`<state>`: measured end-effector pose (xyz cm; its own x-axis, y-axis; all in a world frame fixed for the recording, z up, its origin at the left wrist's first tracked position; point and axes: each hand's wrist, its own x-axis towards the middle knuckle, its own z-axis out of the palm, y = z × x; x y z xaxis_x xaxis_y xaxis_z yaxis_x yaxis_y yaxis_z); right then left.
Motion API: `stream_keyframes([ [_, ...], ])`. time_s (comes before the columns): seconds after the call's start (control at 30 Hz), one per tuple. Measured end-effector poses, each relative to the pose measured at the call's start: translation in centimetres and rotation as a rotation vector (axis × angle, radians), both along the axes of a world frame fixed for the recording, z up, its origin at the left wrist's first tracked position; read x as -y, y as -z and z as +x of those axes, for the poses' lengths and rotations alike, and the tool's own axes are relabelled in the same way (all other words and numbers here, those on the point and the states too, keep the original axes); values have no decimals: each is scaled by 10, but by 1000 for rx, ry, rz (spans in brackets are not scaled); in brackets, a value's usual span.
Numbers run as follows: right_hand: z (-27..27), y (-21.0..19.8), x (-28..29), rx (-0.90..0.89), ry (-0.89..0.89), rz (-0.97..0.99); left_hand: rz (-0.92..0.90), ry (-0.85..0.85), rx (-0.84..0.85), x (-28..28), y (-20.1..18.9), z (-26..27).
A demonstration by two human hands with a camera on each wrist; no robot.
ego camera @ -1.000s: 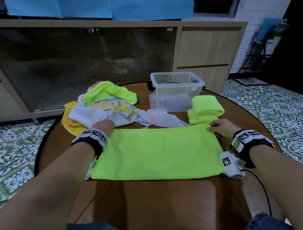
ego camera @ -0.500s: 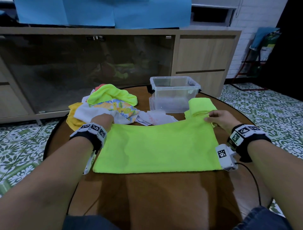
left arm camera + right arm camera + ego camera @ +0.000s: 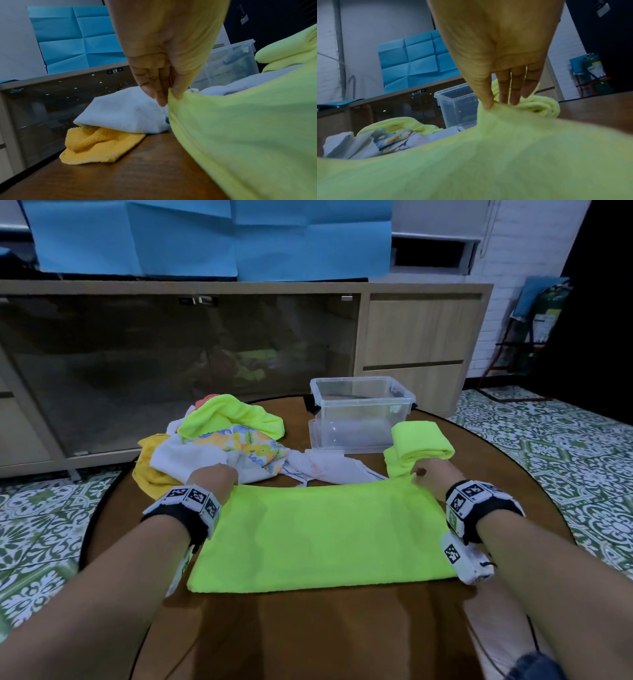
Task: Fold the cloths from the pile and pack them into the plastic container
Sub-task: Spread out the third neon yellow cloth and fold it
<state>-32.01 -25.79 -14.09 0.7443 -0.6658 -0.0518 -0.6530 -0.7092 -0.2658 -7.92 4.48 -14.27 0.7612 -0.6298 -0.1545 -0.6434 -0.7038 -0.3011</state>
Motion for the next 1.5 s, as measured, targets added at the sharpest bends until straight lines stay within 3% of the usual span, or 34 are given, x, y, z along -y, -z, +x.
stream_keyframes([
  [0.27, 14, 14, 9, 20, 22, 98, -63, 26, 4, -2, 22, 12],
  [0.43, 13, 13, 16, 205, 157, 177, -45, 3, 18, -1, 21, 13],
  [0.6, 1, -2, 14, 536, 243, 253, -116, -27, 48, -8, 5, 6],
  [0.83, -29, -40, -4, 842, 183, 257, -439, -103, 159, -25, -39, -24],
  [1.07, -61, -82, -27, 965, 134, 348, -702, 0, 399, -53, -77, -51],
  [1.2, -66, -107, -29, 1083, 240, 452, -886, 44, 488, -65, -101, -64],
  [1.3, -63, -120, -27, 1060, 284, 461, -966, 15, 447, -64, -104, -67],
  [1.4, -56, -111, -24, 800, 265, 307, -953, -56, 363, -58, -89, -55],
  [1.5, -44, -76, -17, 544, 221, 172, -695, -90, 173, -49, -58, -29],
])
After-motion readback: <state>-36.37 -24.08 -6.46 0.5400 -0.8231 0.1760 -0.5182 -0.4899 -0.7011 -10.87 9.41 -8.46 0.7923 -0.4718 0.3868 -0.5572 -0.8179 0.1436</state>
